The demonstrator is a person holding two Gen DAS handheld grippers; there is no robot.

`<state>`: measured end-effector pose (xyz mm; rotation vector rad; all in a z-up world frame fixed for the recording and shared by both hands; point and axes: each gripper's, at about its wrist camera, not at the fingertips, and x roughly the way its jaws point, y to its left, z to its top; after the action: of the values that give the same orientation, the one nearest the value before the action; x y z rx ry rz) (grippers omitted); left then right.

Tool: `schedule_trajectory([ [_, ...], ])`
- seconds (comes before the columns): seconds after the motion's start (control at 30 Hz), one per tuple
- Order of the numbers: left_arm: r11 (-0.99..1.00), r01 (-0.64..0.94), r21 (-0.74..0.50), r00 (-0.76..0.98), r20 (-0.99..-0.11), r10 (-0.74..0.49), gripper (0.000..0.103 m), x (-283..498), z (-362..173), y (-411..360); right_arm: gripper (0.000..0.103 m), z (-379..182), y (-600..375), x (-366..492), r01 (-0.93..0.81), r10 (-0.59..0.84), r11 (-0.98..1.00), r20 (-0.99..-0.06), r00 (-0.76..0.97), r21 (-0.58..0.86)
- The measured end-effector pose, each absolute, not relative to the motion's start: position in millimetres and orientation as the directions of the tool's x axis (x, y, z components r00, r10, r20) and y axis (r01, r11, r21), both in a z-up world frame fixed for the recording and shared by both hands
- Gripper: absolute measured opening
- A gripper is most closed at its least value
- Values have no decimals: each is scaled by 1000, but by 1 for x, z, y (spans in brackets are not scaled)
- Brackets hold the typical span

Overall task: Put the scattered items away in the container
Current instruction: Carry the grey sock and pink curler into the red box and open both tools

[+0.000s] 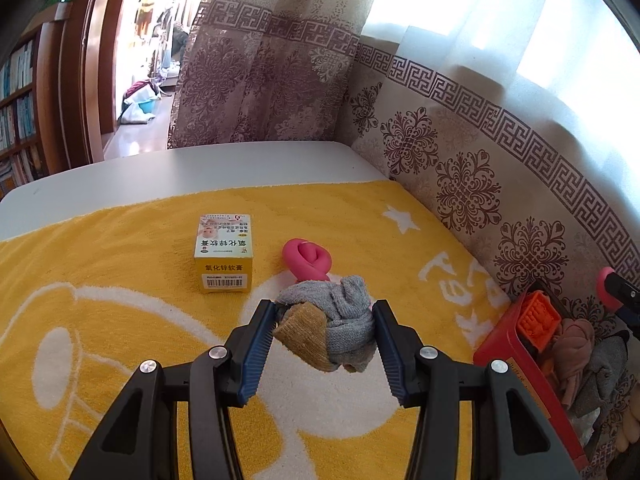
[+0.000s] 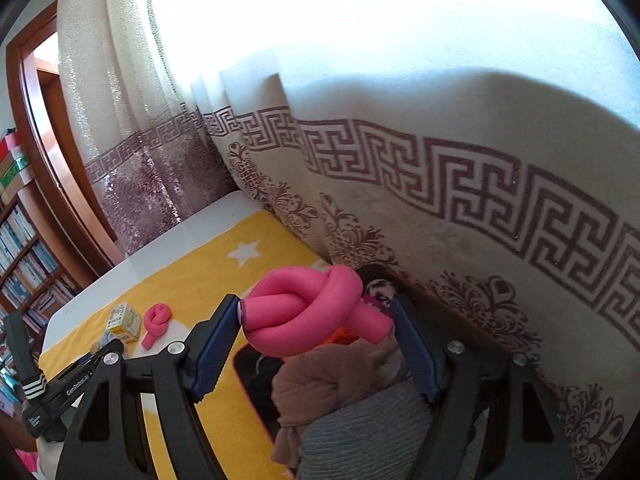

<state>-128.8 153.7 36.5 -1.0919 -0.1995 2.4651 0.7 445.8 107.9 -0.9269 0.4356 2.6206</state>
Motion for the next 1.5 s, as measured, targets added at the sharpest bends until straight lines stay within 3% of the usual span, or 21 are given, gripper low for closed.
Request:
schedule_trajectory([
  [0.33, -872, -379, -311, -602, -633, 487, 51, -117, 56, 158, 79, 83, 460, -32, -463, 276, -884, -723, -633, 69],
  [0.63, -864, -397, -309, -587, -638, 498, 51, -114, 54, 164, 80, 79, 473, -32, -485, 255, -867, -736, -628, 114],
  [1.2, -793, -520, -318, -496, -644, 583, 51, -85, 58, 210, 80, 94, 444, 12, -359, 193, -921, -628, -754, 149],
  [1.5, -732, -586, -346, -427, -636, 642, 51, -72, 69, 258, 80, 96, 456, 22, -330, 134, -914, -594, -793, 235],
])
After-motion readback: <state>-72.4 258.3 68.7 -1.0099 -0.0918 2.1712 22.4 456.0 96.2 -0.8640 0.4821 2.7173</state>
